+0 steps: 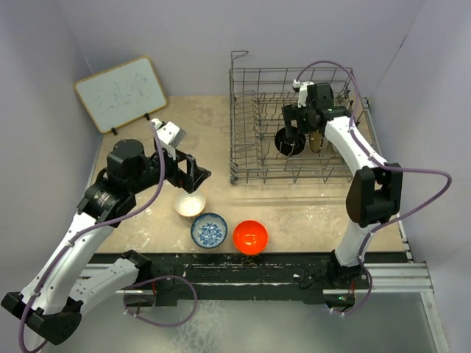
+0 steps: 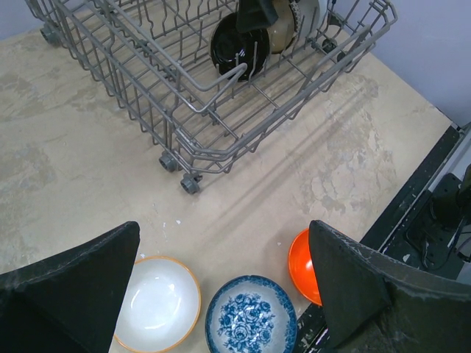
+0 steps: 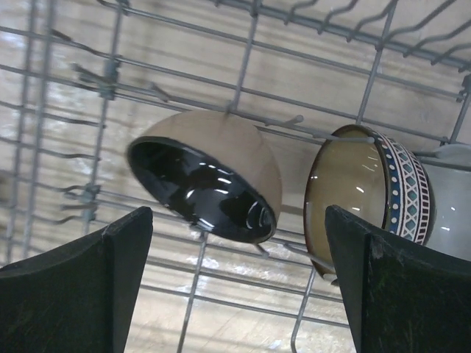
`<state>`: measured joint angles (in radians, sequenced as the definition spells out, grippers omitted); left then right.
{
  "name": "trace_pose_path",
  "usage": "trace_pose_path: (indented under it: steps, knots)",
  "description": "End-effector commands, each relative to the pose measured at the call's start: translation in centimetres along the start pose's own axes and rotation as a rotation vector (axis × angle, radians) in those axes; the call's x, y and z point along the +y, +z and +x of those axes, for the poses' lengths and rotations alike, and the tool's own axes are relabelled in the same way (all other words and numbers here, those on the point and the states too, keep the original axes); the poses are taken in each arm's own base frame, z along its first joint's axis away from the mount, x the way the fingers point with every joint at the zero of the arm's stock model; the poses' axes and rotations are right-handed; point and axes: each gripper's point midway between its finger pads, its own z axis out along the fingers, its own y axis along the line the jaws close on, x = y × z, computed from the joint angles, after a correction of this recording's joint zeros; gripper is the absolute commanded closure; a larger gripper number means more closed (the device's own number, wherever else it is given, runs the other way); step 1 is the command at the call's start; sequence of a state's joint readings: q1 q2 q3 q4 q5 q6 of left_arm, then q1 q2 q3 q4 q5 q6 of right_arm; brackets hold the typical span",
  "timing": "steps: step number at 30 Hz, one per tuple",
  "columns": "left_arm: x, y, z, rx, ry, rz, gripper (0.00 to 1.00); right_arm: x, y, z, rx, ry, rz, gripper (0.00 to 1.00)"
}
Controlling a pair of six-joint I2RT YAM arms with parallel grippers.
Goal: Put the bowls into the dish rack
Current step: Pick up the bowl from the dish rack.
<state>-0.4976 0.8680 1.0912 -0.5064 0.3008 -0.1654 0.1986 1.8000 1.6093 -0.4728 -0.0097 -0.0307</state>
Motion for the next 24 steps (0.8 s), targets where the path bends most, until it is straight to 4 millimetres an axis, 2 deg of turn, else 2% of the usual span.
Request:
trace_pose_path:
  steps: [1,5,8,10,13,17,19,23,24]
  knots:
    - [0.2,0.4,-2.5,-0.077,0.004,-0.009,0.01,-2.0,0.7,-0.7,-0.019,-0.013,0.105,0.00]
    - [0.2,0.7,-2.3,-0.070,0.006,-0.007,0.01,-2.4,1.7,0.5,0.018,-0.006,0.132,0.01]
    - [0.4,0.9,-2.1,-0.063,0.008,-0.012,0.01,-2.6,2.5,0.7,0.025,-0.005,0.141,0.07]
    - [0.5,1.0,-1.9,-0.059,0.010,-0.014,0.01,-2.5,2.9,0.8,0.025,-0.005,0.135,0.14]
    - [0.6,1.0,-1.8,-0.057,0.013,-0.018,0.01,-2.6,3.5,1.2,0.041,-0.003,0.142,0.40]
    - [0.8,1.3,-1.6,-0.052,0.014,-0.019,0.01,-3.2,3.9,2.3,0.084,-0.013,0.176,0.45]
    - [0.8,1.3,-1.6,-0.051,0.017,-0.019,0.01,-3.2,4.1,2.5,0.090,-0.014,0.179,0.55]
    - [0.9,1.3,-1.5,-0.049,0.018,-0.021,0.01,-3.2,4.1,2.7,0.088,-0.016,0.188,0.60]
    - [0.8,1.3,-1.4,-0.048,0.017,-0.020,0.01,-3.3,4.1,2.7,0.086,-0.017,0.193,0.65]
